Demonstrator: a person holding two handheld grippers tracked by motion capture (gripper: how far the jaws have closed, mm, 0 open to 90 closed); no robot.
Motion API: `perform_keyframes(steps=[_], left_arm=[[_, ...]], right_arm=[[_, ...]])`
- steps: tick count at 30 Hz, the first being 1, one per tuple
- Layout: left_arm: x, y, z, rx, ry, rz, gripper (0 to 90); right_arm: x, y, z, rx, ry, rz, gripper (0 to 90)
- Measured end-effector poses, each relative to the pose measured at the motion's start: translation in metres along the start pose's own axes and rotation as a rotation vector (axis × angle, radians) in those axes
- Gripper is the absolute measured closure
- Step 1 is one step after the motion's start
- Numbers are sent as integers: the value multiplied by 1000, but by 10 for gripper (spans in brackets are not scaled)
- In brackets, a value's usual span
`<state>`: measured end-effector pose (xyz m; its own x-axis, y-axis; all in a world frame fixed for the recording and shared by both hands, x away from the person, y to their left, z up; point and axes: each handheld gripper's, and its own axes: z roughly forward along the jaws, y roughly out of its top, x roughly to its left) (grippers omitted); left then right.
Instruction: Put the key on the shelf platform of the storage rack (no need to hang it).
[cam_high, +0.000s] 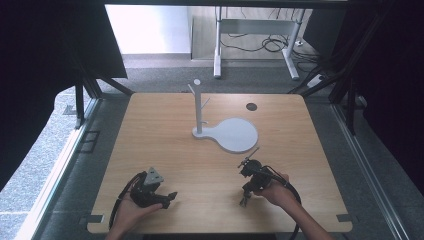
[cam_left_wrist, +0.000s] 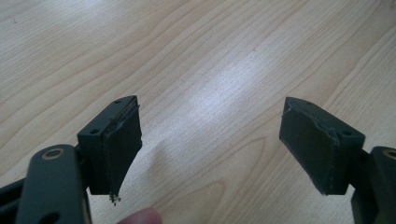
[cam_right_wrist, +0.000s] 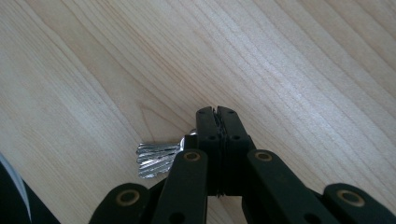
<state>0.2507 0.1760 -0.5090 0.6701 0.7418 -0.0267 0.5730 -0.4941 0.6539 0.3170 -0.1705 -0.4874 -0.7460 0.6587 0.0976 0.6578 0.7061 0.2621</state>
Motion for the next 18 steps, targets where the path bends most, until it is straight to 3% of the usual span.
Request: perform_keyframes(steps=[18], left_arm=[[0,0,0,-3,0,1,212]], right_arm=[[2,3,-45,-38,-34,-34,899]])
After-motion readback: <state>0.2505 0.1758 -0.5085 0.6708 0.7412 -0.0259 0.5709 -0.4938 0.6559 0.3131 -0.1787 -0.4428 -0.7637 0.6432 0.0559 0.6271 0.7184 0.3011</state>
